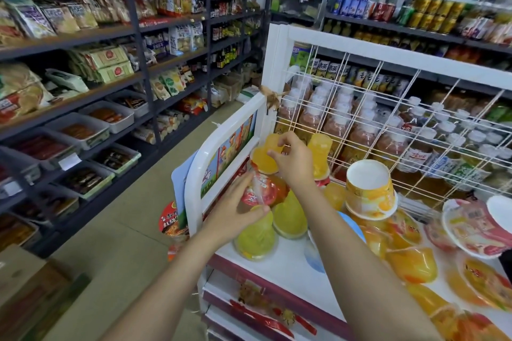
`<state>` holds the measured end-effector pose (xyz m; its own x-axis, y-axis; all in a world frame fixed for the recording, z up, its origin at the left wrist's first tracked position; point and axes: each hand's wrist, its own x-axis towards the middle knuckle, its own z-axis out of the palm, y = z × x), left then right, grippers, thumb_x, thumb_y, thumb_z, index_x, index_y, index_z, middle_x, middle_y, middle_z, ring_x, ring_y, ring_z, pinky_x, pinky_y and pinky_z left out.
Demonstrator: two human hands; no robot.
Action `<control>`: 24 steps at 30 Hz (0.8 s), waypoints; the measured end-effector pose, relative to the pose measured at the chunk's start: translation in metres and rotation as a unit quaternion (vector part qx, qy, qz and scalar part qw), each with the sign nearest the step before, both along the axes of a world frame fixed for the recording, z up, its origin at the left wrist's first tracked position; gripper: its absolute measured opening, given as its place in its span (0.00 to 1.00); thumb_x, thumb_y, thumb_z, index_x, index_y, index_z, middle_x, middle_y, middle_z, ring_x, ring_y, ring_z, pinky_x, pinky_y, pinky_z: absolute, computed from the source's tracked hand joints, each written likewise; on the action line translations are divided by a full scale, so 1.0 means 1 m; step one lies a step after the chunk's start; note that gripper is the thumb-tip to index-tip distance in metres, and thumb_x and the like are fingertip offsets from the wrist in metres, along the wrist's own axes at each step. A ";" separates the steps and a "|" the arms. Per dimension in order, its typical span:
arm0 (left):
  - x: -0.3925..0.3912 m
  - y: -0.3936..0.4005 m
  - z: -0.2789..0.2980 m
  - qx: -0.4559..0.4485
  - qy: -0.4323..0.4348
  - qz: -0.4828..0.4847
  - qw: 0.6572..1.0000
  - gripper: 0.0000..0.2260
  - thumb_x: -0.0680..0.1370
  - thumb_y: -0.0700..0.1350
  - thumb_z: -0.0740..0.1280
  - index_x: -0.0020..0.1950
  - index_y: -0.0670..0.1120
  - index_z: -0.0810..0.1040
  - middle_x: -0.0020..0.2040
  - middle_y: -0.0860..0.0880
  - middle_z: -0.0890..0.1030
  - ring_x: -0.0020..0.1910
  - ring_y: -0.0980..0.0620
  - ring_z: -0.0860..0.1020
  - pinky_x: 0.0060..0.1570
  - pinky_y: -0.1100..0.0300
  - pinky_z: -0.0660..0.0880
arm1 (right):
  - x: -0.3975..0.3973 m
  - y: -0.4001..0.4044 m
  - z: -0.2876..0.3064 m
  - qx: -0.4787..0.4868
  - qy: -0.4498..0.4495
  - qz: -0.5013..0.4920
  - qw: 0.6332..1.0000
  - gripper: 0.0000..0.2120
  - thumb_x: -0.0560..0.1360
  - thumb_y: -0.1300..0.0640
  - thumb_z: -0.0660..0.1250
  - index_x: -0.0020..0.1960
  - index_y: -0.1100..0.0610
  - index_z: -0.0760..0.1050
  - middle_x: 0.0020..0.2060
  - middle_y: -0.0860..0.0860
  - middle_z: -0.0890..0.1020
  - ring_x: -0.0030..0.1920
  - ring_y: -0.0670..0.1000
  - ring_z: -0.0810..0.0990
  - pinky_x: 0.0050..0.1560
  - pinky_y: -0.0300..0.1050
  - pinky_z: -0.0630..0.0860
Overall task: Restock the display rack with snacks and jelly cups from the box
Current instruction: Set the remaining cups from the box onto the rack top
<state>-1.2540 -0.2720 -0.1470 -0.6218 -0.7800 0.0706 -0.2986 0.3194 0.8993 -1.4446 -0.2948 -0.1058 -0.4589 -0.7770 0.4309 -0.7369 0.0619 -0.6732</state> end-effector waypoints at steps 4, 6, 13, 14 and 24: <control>0.000 0.000 0.000 -0.005 -0.001 -0.002 1.000 0.36 0.78 0.54 0.70 0.80 0.58 0.54 0.71 0.71 0.53 0.72 0.70 0.52 0.71 0.64 0.51 | -0.001 0.000 -0.003 -0.018 -0.004 -0.019 1.000 0.13 0.72 0.57 0.76 0.44 0.58 0.71 0.38 0.51 0.77 0.33 0.55 0.73 0.34 0.49 0.68; 0.000 0.000 -0.002 -0.010 -0.001 -0.005 1.000 0.36 0.78 0.55 0.70 0.81 0.58 0.53 0.73 0.69 0.54 0.73 0.69 0.51 0.71 0.63 0.51 | 0.001 -0.002 -0.004 0.002 0.004 -0.013 1.000 0.13 0.71 0.58 0.76 0.43 0.59 0.71 0.37 0.52 0.77 0.35 0.52 0.72 0.34 0.47 0.67; 0.004 -0.004 -0.008 -0.007 0.006 -0.014 1.000 0.36 0.77 0.57 0.69 0.80 0.59 0.54 0.76 0.68 0.53 0.75 0.67 0.50 0.73 0.60 0.51 | 0.006 -0.006 -0.007 0.108 0.024 0.014 0.994 0.11 0.70 0.60 0.76 0.44 0.60 0.74 0.38 0.53 0.78 0.37 0.53 0.74 0.37 0.49 0.70; 0.005 -0.004 -0.008 -0.005 0.007 -0.015 1.000 0.36 0.77 0.57 0.69 0.80 0.59 0.53 0.76 0.68 0.53 0.75 0.67 0.50 0.73 0.60 0.51 | 0.006 -0.007 -0.007 0.108 0.025 0.014 0.994 0.10 0.71 0.60 0.76 0.47 0.60 0.76 0.40 0.54 0.79 0.40 0.54 0.76 0.41 0.50 0.74; 0.006 -0.006 0.002 -0.030 -0.046 -0.026 0.998 0.37 0.78 0.62 0.66 0.81 0.58 0.51 0.80 0.61 0.49 0.78 0.61 0.48 0.78 0.50 0.49 | 0.029 0.046 0.016 0.024 -0.076 0.007 0.997 0.07 0.74 0.58 0.74 0.49 0.57 0.79 0.44 0.46 0.82 0.44 0.46 0.82 0.49 0.46 0.80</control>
<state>-1.2485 -0.2776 -0.1455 -0.6668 -0.7430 0.0577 -0.3609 0.3896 0.8473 -1.4160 -0.2484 -0.0901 -0.5045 -0.8022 0.3194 -0.6274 0.0864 -0.7739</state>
